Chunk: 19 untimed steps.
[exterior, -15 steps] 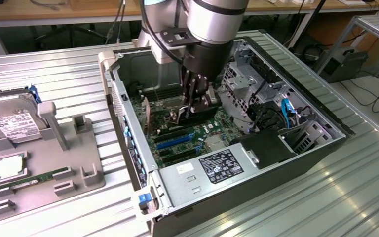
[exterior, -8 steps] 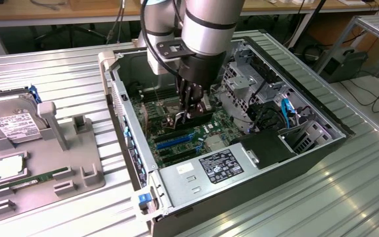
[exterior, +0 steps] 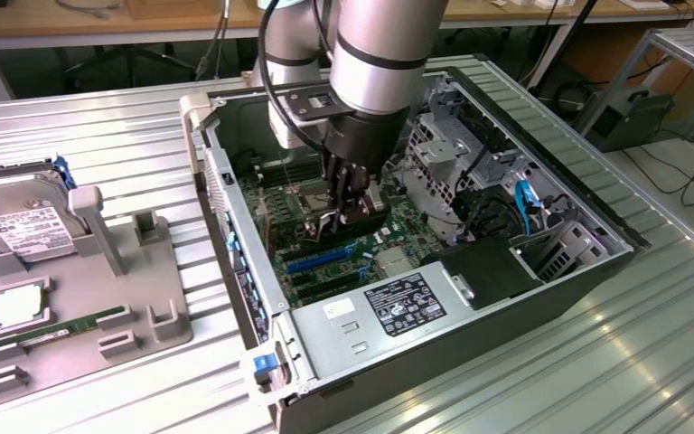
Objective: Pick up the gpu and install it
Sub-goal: 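Insert the gpu into the slot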
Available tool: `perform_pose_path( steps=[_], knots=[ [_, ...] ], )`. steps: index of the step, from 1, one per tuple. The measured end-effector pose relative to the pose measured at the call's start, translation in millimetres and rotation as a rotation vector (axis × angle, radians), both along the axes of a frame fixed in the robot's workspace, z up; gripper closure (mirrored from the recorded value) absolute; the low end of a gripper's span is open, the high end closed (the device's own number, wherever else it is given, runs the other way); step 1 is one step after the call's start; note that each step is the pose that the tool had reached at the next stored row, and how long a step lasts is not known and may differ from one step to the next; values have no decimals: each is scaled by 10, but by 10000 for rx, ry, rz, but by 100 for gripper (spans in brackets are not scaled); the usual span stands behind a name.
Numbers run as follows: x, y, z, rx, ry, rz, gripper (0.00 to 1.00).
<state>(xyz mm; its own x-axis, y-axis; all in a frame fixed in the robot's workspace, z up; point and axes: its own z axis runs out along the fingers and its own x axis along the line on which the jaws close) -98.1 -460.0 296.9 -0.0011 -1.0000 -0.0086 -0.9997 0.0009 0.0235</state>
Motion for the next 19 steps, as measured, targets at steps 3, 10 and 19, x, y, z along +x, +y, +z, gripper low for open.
perform_pose_path(
  steps=[3,10,19],
  knots=[
    [-27,0,-59,-1,0,1,74],
    [-56,0,-156,-2,-47,1,74],
    [-87,-1,-272,37,-90,1,74]
  ],
)
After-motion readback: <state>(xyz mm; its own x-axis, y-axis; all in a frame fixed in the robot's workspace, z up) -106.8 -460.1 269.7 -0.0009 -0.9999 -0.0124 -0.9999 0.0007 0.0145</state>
